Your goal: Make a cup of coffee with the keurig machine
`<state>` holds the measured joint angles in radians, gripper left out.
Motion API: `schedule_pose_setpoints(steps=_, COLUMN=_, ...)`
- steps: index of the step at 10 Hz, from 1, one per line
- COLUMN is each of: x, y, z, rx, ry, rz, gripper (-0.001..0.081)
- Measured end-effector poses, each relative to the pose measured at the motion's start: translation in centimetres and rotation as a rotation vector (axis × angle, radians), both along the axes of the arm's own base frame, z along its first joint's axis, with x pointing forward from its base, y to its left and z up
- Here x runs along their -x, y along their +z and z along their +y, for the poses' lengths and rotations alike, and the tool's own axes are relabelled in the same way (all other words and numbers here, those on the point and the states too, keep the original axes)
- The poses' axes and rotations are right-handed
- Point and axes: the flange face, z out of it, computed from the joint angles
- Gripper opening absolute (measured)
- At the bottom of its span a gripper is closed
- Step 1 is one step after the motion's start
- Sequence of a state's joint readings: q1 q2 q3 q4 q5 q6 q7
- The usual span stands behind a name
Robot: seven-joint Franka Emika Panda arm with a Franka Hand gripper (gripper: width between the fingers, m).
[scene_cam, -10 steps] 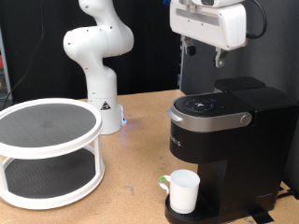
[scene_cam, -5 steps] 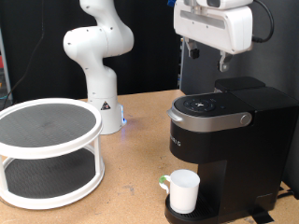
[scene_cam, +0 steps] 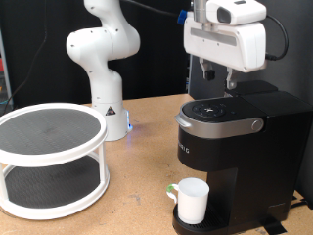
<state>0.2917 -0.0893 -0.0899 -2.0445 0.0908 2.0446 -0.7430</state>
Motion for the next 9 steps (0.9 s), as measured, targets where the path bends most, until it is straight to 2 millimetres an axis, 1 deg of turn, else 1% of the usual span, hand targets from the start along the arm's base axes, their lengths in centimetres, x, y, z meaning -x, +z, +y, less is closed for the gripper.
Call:
schedule_pose_setpoints(steps=1, x=0.1, y=-0.7, z=-0.1, rx=0.001, ry=-0.002, rz=-0.020, gripper=0.0472)
schedule_pose_setpoints(steps=2, x=0.4, y=-1.4, z=-0.2, rx=0.005, ry=0.005, rz=-0.029, gripper=0.0472)
schedule_pose_setpoints(steps=3, x=0.8, y=-2.1, z=-0.3, rx=0.010, ry=0.016, rz=-0.032, gripper=0.0257)
schedule_pose_setpoints(steps=4, x=1.3, y=-2.9, z=-0.3, rx=0.019, ry=0.024, rz=-0.031, gripper=0.0113)
schedule_pose_setpoints(steps=5, x=1.7, y=-3.5, z=-0.4, rx=0.023, ry=0.028, rz=-0.032, gripper=0.0113)
schedule_pose_setpoints(steps=6, x=2.1, y=-4.0, z=-0.4, rx=0.026, ry=0.030, rz=-0.030, gripper=0.0036)
schedule_pose_setpoints(steps=7, x=2.4, y=-4.4, z=-0.5, rx=0.025, ry=0.029, rz=-0.034, gripper=0.0036)
schedule_pose_setpoints(steps=8, x=2.5, y=-4.6, z=-0.5, rx=0.024, ry=0.028, rz=-0.041, gripper=0.0007)
schedule_pose_setpoints(steps=9, x=2.4, y=-4.7, z=-0.5, rx=0.020, ry=0.023, rz=-0.063, gripper=0.0007)
